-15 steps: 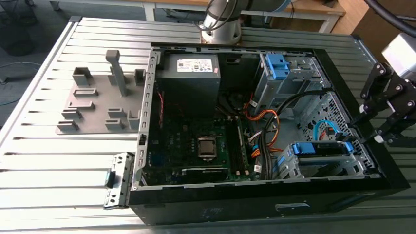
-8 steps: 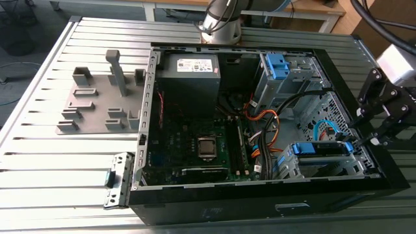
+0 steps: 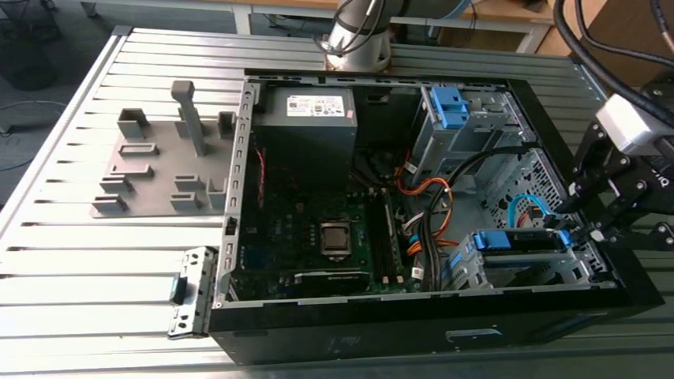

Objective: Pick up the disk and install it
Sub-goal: 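Insert the first disk wire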

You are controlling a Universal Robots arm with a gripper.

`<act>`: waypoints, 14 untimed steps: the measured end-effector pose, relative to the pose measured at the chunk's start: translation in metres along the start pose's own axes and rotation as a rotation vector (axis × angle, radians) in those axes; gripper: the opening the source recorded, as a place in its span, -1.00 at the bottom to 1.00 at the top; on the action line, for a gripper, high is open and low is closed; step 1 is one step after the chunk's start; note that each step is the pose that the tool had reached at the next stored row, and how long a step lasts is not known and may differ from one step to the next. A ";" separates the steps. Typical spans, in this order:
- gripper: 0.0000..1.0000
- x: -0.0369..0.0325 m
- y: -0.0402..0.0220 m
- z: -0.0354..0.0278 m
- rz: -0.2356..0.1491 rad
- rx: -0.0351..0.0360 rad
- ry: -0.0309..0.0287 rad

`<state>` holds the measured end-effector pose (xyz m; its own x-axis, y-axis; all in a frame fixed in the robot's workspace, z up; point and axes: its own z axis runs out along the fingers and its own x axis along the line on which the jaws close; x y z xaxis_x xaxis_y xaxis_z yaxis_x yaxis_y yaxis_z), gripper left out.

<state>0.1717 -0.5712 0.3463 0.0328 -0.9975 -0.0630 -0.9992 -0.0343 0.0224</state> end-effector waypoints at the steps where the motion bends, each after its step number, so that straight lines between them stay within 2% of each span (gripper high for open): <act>1: -0.18 0.0000 0.0000 0.0018 -0.001 -0.0001 0.0000; 3: -0.18 0.0002 -0.0001 0.0050 -0.001 -0.0001 -0.0001; 9: -0.18 0.0002 -0.0001 0.0053 -0.001 -0.0001 -0.0005; 10: -0.21 0.0002 -0.0002 0.0053 -0.001 -0.0001 -0.0006; 11: -0.33 0.0002 -0.0002 0.0053 -0.001 -0.0001 -0.0007; 12: -0.33 0.0002 -0.0001 0.0053 -0.001 -0.0001 -0.0009; 14: -0.57 0.0002 -0.0001 0.0053 -0.001 -0.0001 -0.0012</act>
<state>0.1717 -0.5710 0.3410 0.0335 -0.9974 -0.0642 -0.9991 -0.0350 0.0224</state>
